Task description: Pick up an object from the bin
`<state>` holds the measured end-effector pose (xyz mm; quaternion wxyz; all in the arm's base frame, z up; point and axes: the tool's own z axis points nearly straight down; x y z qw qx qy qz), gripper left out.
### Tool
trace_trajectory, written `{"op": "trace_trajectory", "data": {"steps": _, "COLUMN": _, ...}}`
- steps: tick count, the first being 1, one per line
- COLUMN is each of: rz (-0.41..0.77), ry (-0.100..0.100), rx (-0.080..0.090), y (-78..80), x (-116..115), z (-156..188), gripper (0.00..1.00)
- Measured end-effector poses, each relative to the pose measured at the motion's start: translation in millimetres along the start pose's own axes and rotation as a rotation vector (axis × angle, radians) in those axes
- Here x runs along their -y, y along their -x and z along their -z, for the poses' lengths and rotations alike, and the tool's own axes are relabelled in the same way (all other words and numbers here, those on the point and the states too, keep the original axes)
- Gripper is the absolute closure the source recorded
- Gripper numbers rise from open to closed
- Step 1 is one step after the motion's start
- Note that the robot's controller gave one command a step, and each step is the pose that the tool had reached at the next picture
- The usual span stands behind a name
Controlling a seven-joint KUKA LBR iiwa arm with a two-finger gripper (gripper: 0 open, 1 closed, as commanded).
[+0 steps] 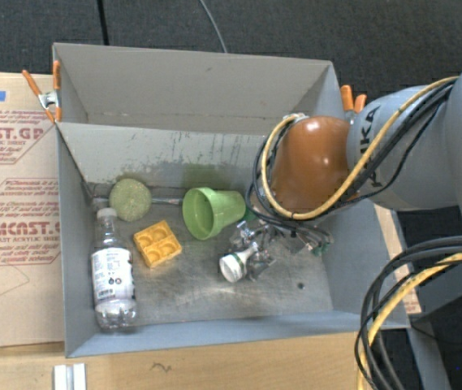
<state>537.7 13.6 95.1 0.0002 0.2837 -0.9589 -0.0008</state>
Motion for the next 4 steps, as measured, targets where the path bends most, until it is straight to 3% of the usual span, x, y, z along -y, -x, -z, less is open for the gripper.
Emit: {"op": "trace_trajectory", "data": {"steps": 4, "rz": -0.001, "ry": -0.002, "rx": 0.002, "y": 1.1, "x": 0, "z": 37, "gripper": 1.00}}
